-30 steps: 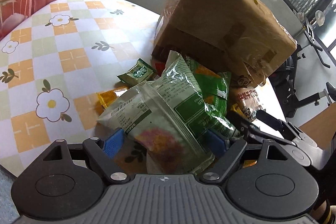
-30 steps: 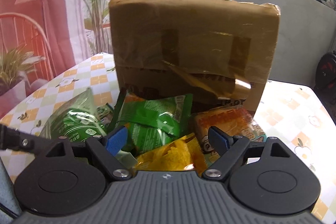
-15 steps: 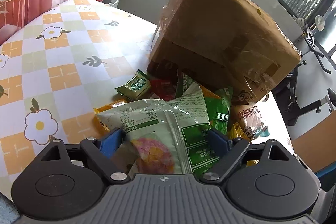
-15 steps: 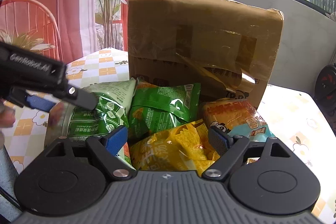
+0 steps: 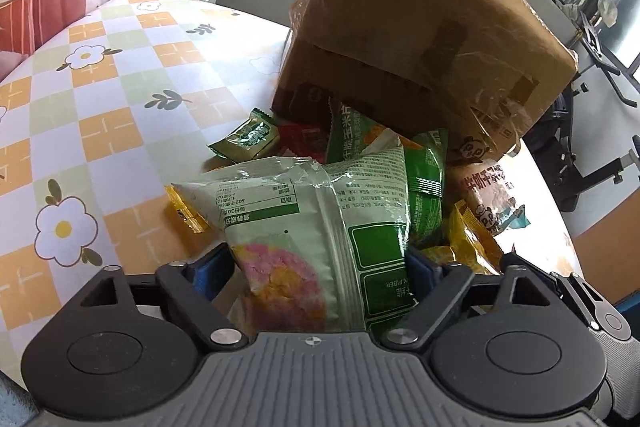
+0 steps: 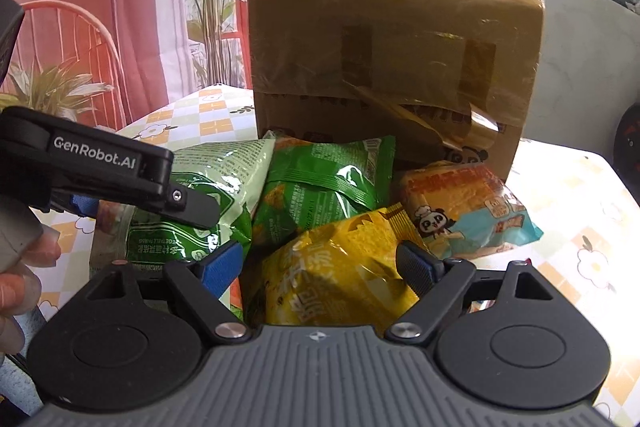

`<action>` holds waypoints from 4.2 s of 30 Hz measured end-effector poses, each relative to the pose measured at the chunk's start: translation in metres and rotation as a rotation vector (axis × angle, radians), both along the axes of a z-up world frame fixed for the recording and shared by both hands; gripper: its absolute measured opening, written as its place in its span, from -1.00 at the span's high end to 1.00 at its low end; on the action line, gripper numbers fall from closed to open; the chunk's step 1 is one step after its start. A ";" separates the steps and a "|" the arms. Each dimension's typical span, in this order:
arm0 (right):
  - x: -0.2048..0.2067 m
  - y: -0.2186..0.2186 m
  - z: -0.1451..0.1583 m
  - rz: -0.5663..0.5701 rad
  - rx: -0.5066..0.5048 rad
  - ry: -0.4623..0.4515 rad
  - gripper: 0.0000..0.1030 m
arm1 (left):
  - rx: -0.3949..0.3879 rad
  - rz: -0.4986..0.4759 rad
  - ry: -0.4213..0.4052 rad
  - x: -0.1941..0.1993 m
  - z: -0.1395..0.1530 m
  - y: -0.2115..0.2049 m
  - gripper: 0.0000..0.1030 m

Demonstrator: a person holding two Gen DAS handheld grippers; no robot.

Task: Organize snacks
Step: 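Close left tool on the large white-green snack bag, then grasp yellow chip bag with right tool while left tool holds white-green bag, then lift both bags over the lined box and open both tools to release them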

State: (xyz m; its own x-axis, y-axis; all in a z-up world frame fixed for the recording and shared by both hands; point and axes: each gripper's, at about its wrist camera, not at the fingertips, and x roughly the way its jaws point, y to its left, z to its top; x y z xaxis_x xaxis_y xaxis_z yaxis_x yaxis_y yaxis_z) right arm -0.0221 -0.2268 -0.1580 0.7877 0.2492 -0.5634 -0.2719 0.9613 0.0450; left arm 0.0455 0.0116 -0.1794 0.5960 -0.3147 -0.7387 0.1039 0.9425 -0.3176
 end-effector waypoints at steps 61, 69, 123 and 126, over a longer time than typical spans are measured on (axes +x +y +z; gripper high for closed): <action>-0.018 -0.039 -0.018 -0.107 0.345 0.043 -0.49 | 0.152 -0.092 -0.135 -0.031 -0.001 -0.021 -0.45; -0.003 -0.048 -0.017 -0.164 0.437 0.059 -0.66 | 0.162 -0.102 -0.138 -0.032 -0.002 -0.024 -0.45; -0.049 -0.118 0.074 -0.326 0.501 -0.238 -0.09 | 0.116 0.018 -0.438 -0.031 0.126 0.030 -0.44; -0.042 -0.118 0.091 -0.315 0.486 -0.276 -0.09 | 0.094 -0.004 -0.473 -0.026 0.142 0.026 -0.44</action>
